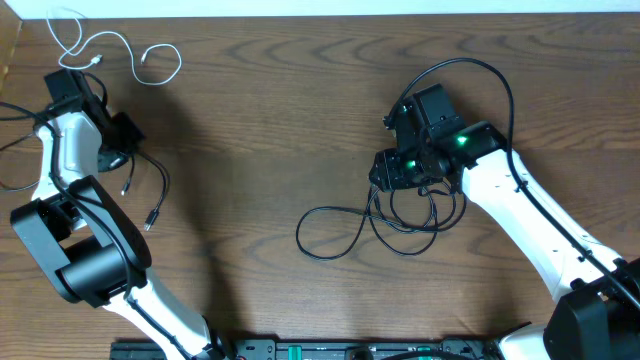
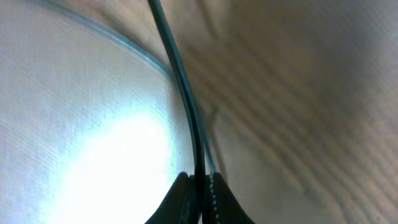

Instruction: Untangle cables

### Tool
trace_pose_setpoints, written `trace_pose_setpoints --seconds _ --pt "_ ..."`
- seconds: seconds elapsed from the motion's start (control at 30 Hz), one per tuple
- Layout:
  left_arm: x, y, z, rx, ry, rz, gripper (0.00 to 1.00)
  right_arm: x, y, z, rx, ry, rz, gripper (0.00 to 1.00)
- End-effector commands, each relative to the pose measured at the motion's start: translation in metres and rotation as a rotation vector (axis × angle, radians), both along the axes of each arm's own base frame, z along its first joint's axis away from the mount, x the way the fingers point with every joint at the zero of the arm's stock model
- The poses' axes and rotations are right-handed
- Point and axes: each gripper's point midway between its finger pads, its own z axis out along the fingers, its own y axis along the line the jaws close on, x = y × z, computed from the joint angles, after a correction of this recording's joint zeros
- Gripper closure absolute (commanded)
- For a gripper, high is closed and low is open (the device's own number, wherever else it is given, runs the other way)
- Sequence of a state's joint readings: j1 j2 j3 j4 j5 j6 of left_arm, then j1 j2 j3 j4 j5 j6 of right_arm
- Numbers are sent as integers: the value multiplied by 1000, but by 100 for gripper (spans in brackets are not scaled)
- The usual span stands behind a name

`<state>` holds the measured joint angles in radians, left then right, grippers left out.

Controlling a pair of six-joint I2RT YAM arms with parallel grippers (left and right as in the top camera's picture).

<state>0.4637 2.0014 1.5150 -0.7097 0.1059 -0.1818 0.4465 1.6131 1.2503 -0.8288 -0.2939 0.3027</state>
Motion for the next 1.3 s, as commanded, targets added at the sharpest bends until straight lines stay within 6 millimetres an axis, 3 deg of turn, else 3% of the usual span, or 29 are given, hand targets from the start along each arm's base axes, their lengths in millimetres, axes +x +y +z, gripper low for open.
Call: trace_pose_setpoints --seconds 0.0,0.17,0.27,0.5,0.77,0.97,1.17,1.27 --pt "-10 -4 4 -45 31 77 92 0 2 -2 -9 -5 24 51" --pt "-23 -10 0 -69 84 79 91 0 2 -2 -8 -8 24 51" --pt "-28 -14 -1 -81 108 79 49 1 2 -2 -8 -9 24 51" --pt "-45 -24 -4 -118 177 78 36 0 2 -2 -9 -11 30 51" --pt "-45 -35 -7 -149 184 55 35 -1 2 -2 -12 -6 30 50" --pt "-60 -63 -22 -159 278 -97 33 -2 2 -3 -13 -2 31 50" --pt "-71 -66 -34 -100 338 -121 37 -3 1 -3 -16 6 30 49" --pt "-79 -52 -42 -11 376 -109 38 -5 0 -4 -20 14 30 49"
